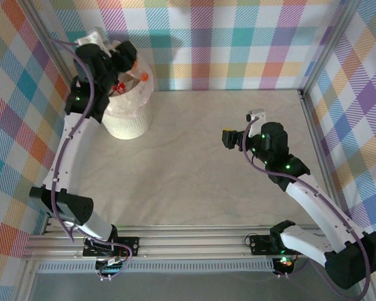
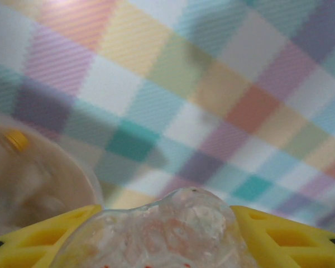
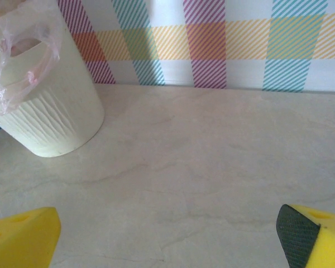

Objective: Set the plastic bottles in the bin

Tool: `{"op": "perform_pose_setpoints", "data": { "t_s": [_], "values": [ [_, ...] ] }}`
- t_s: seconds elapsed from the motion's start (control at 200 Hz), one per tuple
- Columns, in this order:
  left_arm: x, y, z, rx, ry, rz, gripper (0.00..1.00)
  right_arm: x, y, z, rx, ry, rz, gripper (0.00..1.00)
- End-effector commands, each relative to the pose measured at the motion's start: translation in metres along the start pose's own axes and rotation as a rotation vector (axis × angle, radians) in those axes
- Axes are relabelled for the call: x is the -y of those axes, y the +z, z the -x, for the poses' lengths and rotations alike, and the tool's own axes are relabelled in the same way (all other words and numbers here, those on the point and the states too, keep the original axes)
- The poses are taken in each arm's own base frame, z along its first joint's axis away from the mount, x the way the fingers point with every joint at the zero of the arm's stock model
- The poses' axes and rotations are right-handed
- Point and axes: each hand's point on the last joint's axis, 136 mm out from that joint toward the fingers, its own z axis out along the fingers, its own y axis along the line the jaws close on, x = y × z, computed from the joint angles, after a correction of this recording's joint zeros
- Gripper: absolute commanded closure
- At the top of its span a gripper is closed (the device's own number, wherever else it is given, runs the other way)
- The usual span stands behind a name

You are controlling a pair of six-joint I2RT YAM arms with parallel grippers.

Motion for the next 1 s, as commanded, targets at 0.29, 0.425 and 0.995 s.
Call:
{"op": "perform_pose_setpoints", "data": {
  "t_s": [0.29, 0.425, 0.995],
  "values": [
    [-0.097, 0.065, 0.004, 0.136, -0.295, 0.207, 0.51, 0.006, -0.017, 0.000, 0.039, 0.058, -0.030, 0.00],
    [-0.111, 0.090, -0.017, 0.096, -0.339, 0.223, 0.45, 0.008, -0.019, -0.003, 0.034, 0.090, -0.037, 0.00],
    [-0.125, 0.005, 0.030, 0.075, -0.227, 0.414, 0.00, 0.036, -0.033, -0.031, 0.026, 0.181, -0.169, 0.00]
  ]
}}
